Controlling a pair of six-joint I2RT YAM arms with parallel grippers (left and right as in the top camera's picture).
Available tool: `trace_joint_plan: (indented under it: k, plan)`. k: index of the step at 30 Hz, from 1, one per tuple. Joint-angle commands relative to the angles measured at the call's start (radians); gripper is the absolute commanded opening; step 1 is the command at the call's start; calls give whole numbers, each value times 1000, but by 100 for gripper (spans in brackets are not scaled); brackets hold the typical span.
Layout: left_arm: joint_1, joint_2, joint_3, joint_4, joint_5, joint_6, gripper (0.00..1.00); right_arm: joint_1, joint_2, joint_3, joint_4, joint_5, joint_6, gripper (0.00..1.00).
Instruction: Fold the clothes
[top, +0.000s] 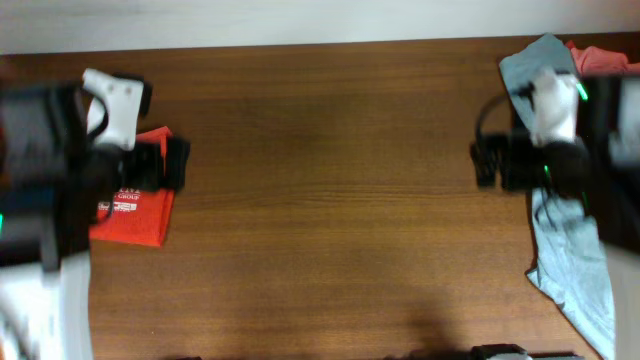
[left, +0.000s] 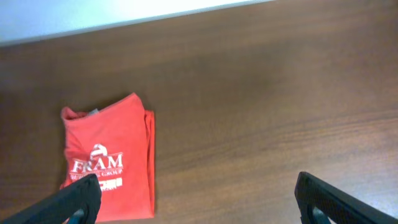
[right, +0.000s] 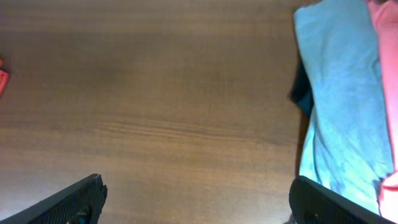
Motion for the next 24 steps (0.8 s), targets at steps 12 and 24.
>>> trace_joint_plan:
  k: [12, 24]
  plan:
    - [2, -581, -599, 110, -3, -13, 99, -4, -740, -597, -43, 27, 11, 99]
    - [2, -601, -612, -105, -3, -13, 99, -4, -820, -602, -43, 27, 11, 99]
